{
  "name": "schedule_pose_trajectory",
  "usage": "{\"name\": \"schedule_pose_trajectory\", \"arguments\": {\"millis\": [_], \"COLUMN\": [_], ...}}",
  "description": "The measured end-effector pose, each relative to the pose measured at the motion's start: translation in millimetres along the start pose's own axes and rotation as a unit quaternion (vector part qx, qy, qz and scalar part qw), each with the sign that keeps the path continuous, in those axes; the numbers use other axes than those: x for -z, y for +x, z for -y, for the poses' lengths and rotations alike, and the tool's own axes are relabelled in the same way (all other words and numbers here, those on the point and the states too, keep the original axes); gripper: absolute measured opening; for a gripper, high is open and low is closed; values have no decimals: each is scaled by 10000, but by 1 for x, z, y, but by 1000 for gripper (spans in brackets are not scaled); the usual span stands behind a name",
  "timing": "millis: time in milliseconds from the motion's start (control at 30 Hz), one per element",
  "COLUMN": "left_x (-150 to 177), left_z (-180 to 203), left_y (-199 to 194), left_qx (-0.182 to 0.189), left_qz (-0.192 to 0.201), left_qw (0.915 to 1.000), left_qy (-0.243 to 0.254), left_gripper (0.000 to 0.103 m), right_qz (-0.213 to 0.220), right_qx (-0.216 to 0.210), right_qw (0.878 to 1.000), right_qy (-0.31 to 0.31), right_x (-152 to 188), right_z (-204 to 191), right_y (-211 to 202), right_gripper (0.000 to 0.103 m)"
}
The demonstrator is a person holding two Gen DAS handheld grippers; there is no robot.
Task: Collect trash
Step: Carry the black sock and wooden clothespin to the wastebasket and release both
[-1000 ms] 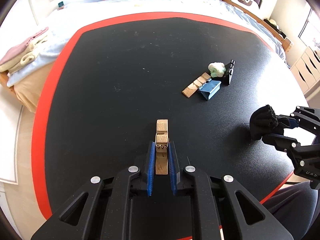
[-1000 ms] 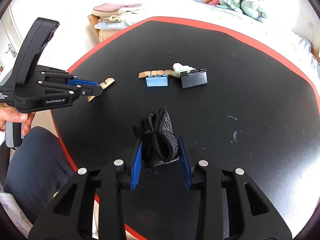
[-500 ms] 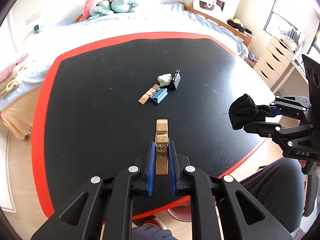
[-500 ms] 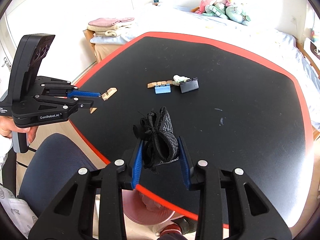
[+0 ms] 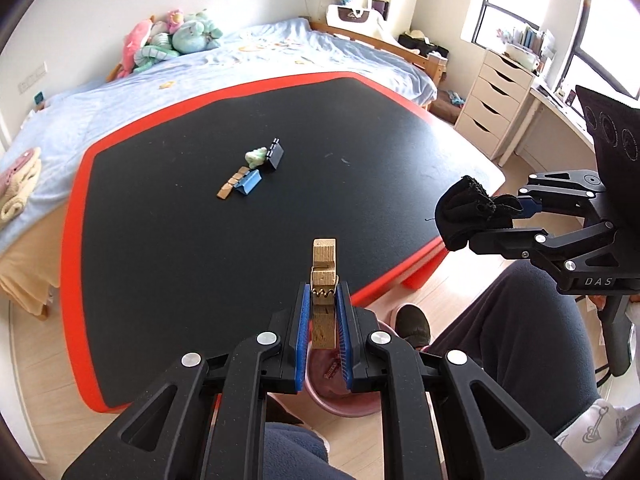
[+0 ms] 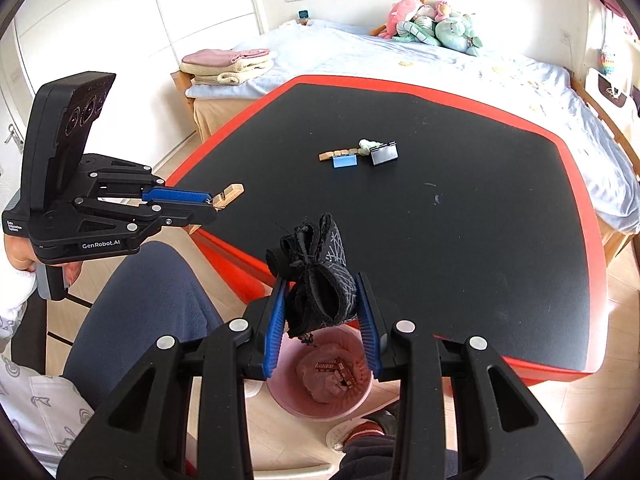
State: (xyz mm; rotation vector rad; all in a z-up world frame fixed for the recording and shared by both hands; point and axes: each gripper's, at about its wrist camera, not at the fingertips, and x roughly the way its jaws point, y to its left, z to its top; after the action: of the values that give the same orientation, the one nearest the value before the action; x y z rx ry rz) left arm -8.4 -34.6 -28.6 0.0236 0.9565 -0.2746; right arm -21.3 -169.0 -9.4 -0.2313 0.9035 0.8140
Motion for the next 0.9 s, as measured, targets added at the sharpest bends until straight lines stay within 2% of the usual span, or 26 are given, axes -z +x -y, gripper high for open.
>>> {"name": "schedule_pose_trajectory", "arguments": {"millis": [367,900], "left_x": [29,31], "left_z": [29,35], "left_y": [2,1], "left_qx": [323,377], "left_qz": [-145,-219], "left_qw": [9992,9985], "left_qy": [211,341], "left_gripper": [13,13], "right_qz": [-221,-232], "right_qx": [-39,-97], "right_qw": [9996,9996], "right_qy": [174,117], "right_x": [40,41], "right_z": [-11,-15], "right_y": [-2,-1], "right_gripper": [33,36]}}
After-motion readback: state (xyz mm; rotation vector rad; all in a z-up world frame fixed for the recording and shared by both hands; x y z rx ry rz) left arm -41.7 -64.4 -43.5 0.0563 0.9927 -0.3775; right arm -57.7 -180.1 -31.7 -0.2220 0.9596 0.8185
